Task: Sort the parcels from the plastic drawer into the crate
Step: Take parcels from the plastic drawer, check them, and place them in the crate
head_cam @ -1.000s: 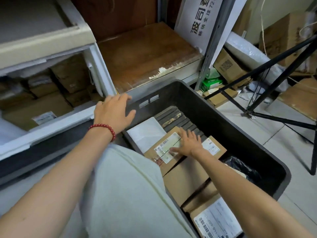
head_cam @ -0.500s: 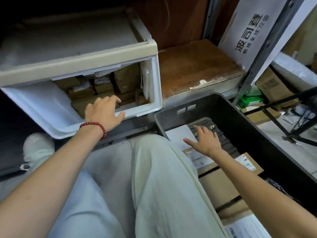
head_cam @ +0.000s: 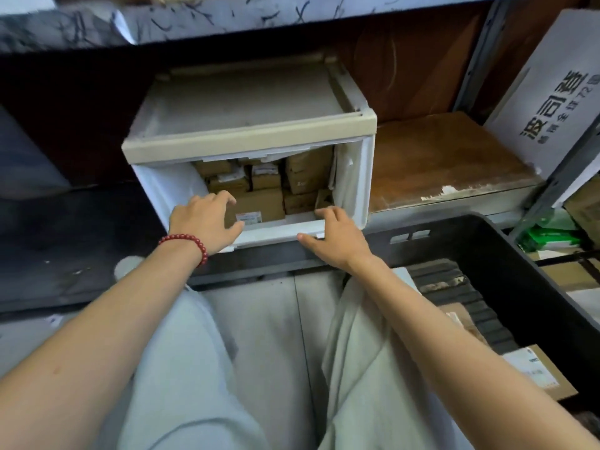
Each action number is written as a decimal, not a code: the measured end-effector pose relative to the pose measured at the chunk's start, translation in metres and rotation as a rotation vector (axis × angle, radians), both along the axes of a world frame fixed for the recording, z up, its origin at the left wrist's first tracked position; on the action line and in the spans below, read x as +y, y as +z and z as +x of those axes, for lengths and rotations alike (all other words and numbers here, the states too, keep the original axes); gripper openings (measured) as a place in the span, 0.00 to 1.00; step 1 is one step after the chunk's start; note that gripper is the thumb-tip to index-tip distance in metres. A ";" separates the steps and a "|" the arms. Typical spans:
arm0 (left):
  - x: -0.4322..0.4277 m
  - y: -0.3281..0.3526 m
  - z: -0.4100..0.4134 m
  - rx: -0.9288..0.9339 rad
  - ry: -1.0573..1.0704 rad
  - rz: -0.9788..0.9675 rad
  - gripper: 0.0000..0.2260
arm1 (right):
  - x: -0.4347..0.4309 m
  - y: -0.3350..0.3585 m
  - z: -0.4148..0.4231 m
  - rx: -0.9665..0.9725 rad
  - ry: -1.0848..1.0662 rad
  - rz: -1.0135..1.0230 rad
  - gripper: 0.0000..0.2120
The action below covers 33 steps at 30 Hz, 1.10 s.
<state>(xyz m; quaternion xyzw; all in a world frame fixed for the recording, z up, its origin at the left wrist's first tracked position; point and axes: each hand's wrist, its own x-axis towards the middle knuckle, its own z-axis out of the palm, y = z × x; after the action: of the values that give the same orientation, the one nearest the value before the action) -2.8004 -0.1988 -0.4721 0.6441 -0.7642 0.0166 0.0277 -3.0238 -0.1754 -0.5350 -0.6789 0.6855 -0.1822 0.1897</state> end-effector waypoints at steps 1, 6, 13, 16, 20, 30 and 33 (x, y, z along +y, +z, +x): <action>-0.003 -0.001 0.003 0.016 0.017 0.013 0.22 | -0.001 -0.004 0.002 -0.004 -0.022 -0.008 0.36; -0.022 -0.012 -0.004 0.060 -0.020 0.012 0.22 | -0.019 -0.014 0.002 0.024 -0.085 -0.062 0.35; -0.060 -0.036 -0.021 0.116 -0.073 0.086 0.22 | -0.060 -0.029 0.005 -0.036 -0.229 -0.094 0.38; -0.072 -0.034 -0.031 0.210 -0.097 0.042 0.22 | -0.077 -0.038 0.007 -0.161 -0.314 -0.111 0.39; -0.080 -0.032 -0.034 0.259 -0.110 -0.009 0.21 | -0.096 -0.047 0.010 -0.219 -0.363 -0.160 0.40; -0.077 -0.034 -0.013 0.243 -0.091 0.017 0.23 | -0.108 -0.043 0.007 -0.318 -0.347 -0.242 0.40; -0.075 -0.033 -0.008 0.240 -0.082 0.023 0.23 | -0.099 -0.030 0.016 -0.375 -0.292 -0.270 0.39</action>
<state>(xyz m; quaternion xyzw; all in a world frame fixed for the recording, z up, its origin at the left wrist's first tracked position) -2.8086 -0.2737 -0.5054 0.6101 -0.7812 -0.0707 0.1120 -3.0079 -0.2741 -0.5645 -0.5463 0.6986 -0.4199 0.1928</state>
